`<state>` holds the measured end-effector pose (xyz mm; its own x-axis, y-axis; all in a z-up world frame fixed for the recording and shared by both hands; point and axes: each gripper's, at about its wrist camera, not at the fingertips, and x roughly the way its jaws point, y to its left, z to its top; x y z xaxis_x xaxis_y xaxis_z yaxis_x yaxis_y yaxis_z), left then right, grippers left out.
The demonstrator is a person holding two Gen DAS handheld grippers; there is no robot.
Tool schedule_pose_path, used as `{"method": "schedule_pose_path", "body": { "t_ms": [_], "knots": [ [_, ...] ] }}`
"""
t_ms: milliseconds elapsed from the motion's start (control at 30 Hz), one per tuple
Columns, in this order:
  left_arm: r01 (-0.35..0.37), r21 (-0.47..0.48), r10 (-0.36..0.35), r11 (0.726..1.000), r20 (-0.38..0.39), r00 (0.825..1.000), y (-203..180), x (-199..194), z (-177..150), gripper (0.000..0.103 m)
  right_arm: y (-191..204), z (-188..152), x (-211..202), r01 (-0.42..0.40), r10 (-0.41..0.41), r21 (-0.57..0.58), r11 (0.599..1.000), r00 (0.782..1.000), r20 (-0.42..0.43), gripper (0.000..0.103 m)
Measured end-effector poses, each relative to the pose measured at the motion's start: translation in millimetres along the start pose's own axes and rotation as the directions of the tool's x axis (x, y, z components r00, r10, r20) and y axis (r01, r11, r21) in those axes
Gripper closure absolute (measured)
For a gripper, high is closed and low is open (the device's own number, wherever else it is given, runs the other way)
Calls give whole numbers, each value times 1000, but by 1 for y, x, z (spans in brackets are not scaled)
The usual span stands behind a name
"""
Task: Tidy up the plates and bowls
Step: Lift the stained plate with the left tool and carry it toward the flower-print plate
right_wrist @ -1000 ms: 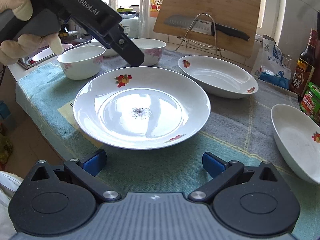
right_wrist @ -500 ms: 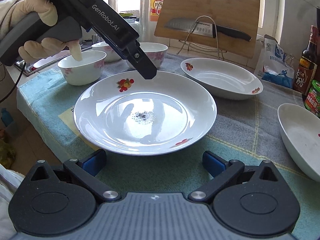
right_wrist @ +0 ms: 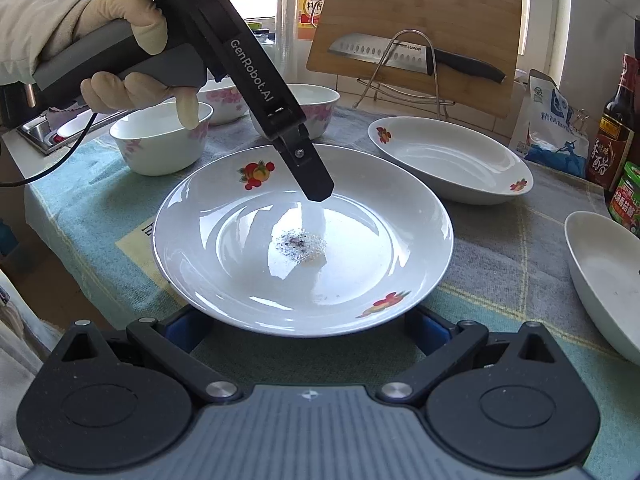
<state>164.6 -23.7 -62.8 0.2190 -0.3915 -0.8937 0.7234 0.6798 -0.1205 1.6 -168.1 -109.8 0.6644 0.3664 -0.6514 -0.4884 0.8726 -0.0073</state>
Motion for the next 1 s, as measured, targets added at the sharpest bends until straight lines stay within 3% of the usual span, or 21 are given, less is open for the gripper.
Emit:
{"method": "schedule_pose_path", "body": {
  "t_ms": [200, 667, 1000],
  "knots": [
    [29, 28, -28, 999, -42, 999, 3, 3, 2, 31, 2, 0, -1, 15, -15, 4, 1000, 1000, -2, 0],
    [105, 50, -95, 993, -171, 981, 11, 16, 18, 30, 2, 3, 1, -6, 6, -29, 1000, 1000, -4, 0],
    [123, 57, -110, 991, -195, 975, 11, 19, 20, 30, 3, 7, 1, -4, 3, -17, 1000, 999, -42, 0]
  ]
}}
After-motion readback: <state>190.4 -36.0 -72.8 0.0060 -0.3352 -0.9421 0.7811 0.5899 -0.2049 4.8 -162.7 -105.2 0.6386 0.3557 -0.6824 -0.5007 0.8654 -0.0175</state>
